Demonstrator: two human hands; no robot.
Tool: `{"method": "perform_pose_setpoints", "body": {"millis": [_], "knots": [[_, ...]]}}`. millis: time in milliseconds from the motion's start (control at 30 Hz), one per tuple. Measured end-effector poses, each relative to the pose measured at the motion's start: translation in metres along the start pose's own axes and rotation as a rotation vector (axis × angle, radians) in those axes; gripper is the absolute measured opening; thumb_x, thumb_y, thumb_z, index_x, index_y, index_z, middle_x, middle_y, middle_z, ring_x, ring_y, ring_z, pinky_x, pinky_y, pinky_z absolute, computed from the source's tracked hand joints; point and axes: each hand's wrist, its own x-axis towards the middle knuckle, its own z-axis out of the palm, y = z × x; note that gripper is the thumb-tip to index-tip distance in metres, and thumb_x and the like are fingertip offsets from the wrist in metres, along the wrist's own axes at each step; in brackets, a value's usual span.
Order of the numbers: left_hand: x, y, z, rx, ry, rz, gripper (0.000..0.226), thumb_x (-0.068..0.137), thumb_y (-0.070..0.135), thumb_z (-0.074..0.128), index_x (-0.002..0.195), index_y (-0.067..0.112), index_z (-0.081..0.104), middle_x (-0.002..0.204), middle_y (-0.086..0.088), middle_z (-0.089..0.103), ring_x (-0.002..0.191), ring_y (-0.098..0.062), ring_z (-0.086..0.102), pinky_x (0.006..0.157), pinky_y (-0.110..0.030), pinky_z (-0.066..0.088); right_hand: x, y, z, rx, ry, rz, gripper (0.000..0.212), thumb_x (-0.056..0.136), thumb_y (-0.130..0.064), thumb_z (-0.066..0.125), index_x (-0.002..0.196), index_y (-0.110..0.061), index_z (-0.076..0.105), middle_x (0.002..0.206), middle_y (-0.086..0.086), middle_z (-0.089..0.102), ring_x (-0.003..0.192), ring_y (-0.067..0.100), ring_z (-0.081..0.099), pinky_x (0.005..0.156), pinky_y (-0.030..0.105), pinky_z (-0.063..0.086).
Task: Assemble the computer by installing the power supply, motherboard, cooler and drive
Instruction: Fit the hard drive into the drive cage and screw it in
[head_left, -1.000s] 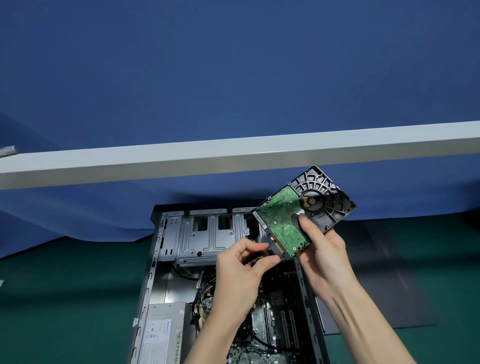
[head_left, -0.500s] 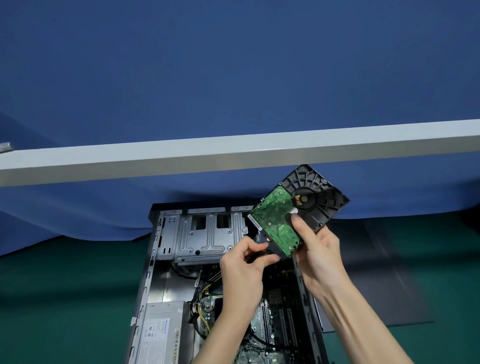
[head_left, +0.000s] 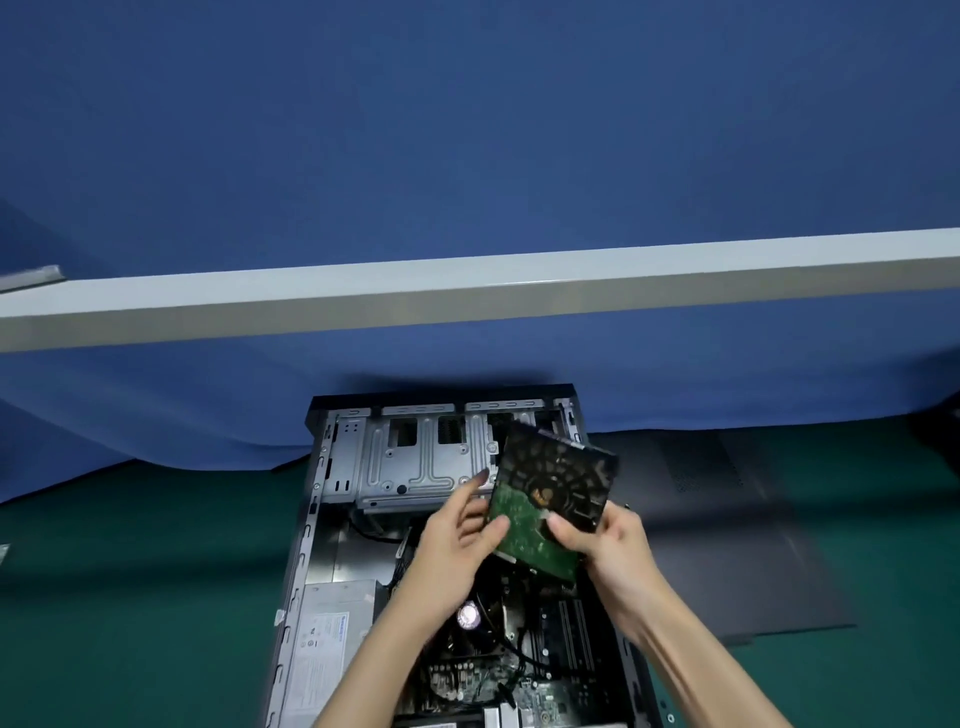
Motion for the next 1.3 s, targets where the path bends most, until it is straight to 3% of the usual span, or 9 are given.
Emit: {"method": "perform_pose_setpoints", "body": {"millis": [100,367,500,633,667,733,900,1133,1300], "knots": [[-0.008,-0.013,0.006,0.051,-0.05,-0.089,0.025,0.095,0.019,0.056,0.119,0.024,0.054,0.109,-0.002,0.068,0.097,-0.008,0.065,0.09,-0.027,0.051,-0.002,0.008,-0.002,-0.111,-0.034,0.047,0.022,0.078,0.004,0.072,0.098,0.0,0.067,0.096,0.016,0.074,0.087,0.03,0.072,0.071,0.034,0.056],[-0.027,-0.047,0.026,0.076,-0.042,-0.322,0.065,0.097,0.043,0.045,0.147,0.005,0.027,0.143,-0.011,0.046,0.132,-0.018,0.043,0.114,-0.035,0.03,-0.01,0.027,0.004,-0.366,0.003,0.152,0.033,0.092,-0.01,0.063,0.122,-0.009,0.049,0.107,-0.001,0.069,0.096,0.011,0.066,0.089,0.026,0.051],[-0.029,-0.059,0.029,0.065,-0.074,-0.376,0.069,0.097,0.041,0.046,0.148,0.001,0.02,0.148,-0.014,0.037,0.137,-0.02,0.035,0.112,-0.029,0.026,-0.012,0.039,0.002,-0.435,0.019,0.218,0.025,0.094,-0.01,0.06,0.113,-0.016,0.044,0.095,-0.008,0.064,0.084,0.003,0.062,0.068,0.014,0.047],[-0.027,-0.064,0.032,0.036,-0.073,-0.428,0.069,0.097,0.041,0.047,0.147,0.0,0.021,0.145,-0.014,0.04,0.133,-0.021,0.038,0.106,-0.027,0.029,-0.011,0.046,0.003,-0.565,0.075,0.263,0.029,0.097,-0.016,0.057,0.12,-0.005,0.045,0.1,-0.002,0.061,0.095,0.016,0.058,0.084,0.026,0.041],[-0.025,-0.064,0.032,0.018,-0.062,-0.432,0.069,0.097,0.039,0.048,0.147,-0.001,0.022,0.145,-0.015,0.04,0.133,-0.021,0.038,0.105,-0.026,0.029,-0.01,0.046,0.004,-0.59,0.086,0.268,0.03,0.097,-0.018,0.056,0.122,-0.006,0.044,0.121,0.009,0.056,0.099,0.017,0.056,0.085,0.027,0.04],[-0.021,-0.062,0.033,-0.017,-0.049,-0.446,0.069,0.097,0.04,0.048,0.147,0.0,0.021,0.147,-0.014,0.037,0.135,-0.021,0.036,0.107,-0.03,0.029,-0.007,0.044,0.008,-0.624,0.101,0.267,0.036,0.099,-0.021,0.053,0.129,-0.006,0.04,0.103,-0.002,0.045,0.109,0.019,0.053,0.082,0.025,0.041],[-0.009,-0.059,0.034,-0.074,-0.036,-0.452,0.07,0.096,0.04,0.05,0.147,0.002,0.021,0.15,-0.014,0.033,0.138,-0.022,0.031,0.112,-0.036,0.025,-0.001,0.044,0.014,-0.701,0.158,0.269,0.057,0.102,-0.021,0.044,0.15,-0.003,0.017,0.15,0.014,0.036,0.124,0.023,0.045,0.099,0.029,0.035],[0.011,-0.049,0.036,-0.158,-0.02,-0.475,0.043,0.095,0.033,0.054,0.128,0.006,0.047,0.128,-0.005,0.054,0.129,-0.02,0.041,0.104,-0.033,0.034,-0.002,0.052,0.02,-0.832,0.248,0.229,0.048,0.103,-0.025,0.037,0.143,0.0,0.027,0.138,0.019,0.049,0.124,0.032,0.049,0.097,0.035,0.039],[0.028,-0.041,0.038,-0.193,0.007,-0.522,0.065,0.096,0.039,0.053,0.146,0.006,0.029,0.147,-0.013,0.04,0.134,-0.033,0.039,0.112,-0.05,0.028,-0.008,0.061,0.022,-0.876,0.307,0.251,0.06,0.102,-0.036,0.038,0.145,0.004,0.022,0.136,0.021,0.05,0.123,0.034,0.05,0.099,0.038,0.041]]}}
